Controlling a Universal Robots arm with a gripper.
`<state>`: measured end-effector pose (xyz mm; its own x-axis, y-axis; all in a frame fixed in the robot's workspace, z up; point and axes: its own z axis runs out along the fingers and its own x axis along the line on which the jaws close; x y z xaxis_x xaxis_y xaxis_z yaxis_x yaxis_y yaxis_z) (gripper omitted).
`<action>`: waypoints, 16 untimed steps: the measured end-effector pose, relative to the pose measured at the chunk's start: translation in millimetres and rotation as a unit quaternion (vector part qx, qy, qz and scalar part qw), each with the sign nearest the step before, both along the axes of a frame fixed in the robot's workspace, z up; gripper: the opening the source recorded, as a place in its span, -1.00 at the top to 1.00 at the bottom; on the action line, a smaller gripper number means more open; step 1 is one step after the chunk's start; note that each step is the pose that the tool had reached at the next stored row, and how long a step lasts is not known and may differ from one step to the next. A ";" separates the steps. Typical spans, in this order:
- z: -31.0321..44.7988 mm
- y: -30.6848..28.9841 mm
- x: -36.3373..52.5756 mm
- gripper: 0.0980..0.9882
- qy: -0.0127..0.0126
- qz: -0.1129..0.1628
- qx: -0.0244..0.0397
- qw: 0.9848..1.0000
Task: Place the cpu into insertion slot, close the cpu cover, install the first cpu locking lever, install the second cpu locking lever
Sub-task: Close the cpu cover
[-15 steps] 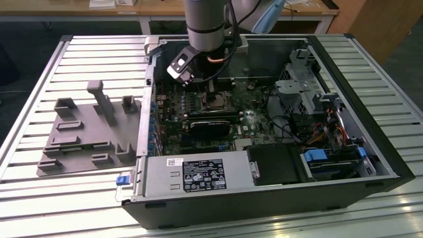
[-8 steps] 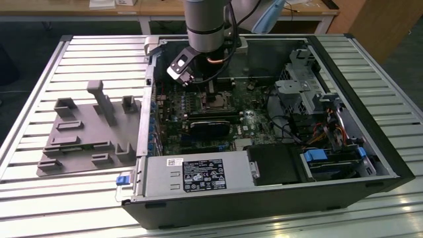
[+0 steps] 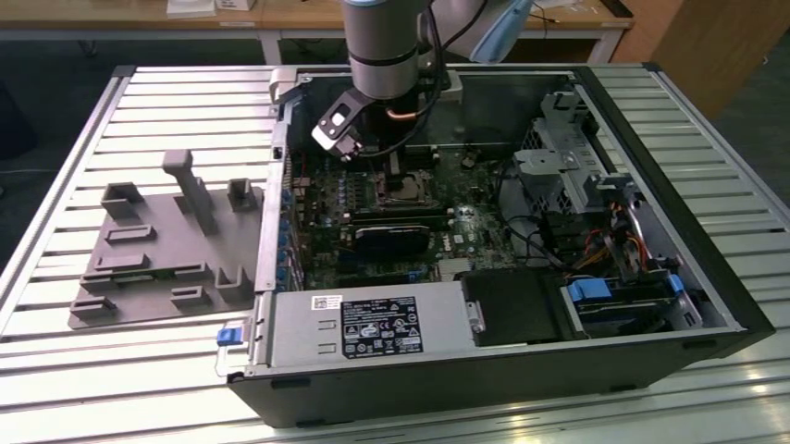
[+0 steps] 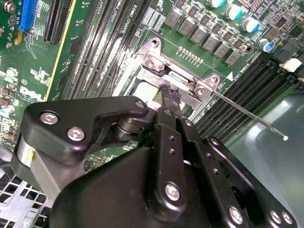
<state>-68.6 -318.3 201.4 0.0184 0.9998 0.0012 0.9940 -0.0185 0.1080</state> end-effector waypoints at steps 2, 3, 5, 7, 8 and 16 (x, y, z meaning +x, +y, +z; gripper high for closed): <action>-0.1 0.0 0.7 0.99 0.000 0.000 0.000 1.000; -0.1 0.0 1.3 0.99 0.000 0.000 0.000 1.000; -0.1 0.0 2.6 0.99 0.000 0.000 0.000 1.000; 0.0 0.0 4.0 0.99 0.000 0.000 0.000 1.000; -0.1 0.0 4.2 0.99 0.000 0.000 -0.001 1.000; 10.7 0.0 4.2 0.99 0.000 0.000 -0.001 1.000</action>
